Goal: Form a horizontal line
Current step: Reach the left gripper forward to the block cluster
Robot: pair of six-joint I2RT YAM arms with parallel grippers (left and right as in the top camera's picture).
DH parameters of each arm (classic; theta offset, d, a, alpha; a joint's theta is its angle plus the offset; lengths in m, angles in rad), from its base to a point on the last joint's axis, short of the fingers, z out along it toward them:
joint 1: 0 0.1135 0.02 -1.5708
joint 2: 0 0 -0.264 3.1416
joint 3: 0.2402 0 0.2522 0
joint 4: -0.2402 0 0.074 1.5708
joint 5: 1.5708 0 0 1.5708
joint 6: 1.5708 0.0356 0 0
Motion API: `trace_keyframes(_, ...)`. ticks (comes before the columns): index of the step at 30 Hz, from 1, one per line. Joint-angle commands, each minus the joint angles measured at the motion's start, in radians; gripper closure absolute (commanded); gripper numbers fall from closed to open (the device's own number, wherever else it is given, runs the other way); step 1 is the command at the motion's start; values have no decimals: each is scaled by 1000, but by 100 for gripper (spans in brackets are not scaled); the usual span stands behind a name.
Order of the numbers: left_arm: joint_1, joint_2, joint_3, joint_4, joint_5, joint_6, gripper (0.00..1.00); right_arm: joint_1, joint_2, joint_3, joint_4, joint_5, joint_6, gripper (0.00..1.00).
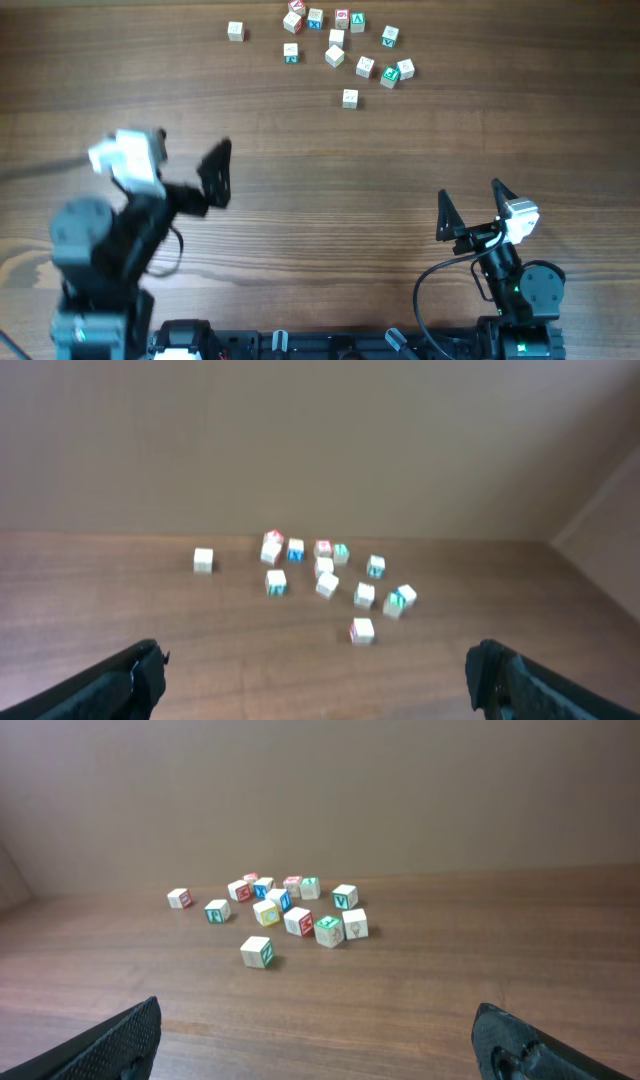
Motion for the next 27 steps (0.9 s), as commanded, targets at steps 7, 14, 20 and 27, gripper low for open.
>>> trace_keyframes(7,-9,523,550,-159,13,3,0,-2,2,1,1,9,-19,0)
trace_keyframes(14,-143,835,793,-179,-5,96,0,-2,2,1,1,9,-19,0)
trace_keyframes(20,-238,1031,821,6,-63,159,0,-2,2,1,1,9,-19,0)
trace_keyframes(27,-285,1241,821,192,-71,160,0,-2,2,1,1,9,-19,0)
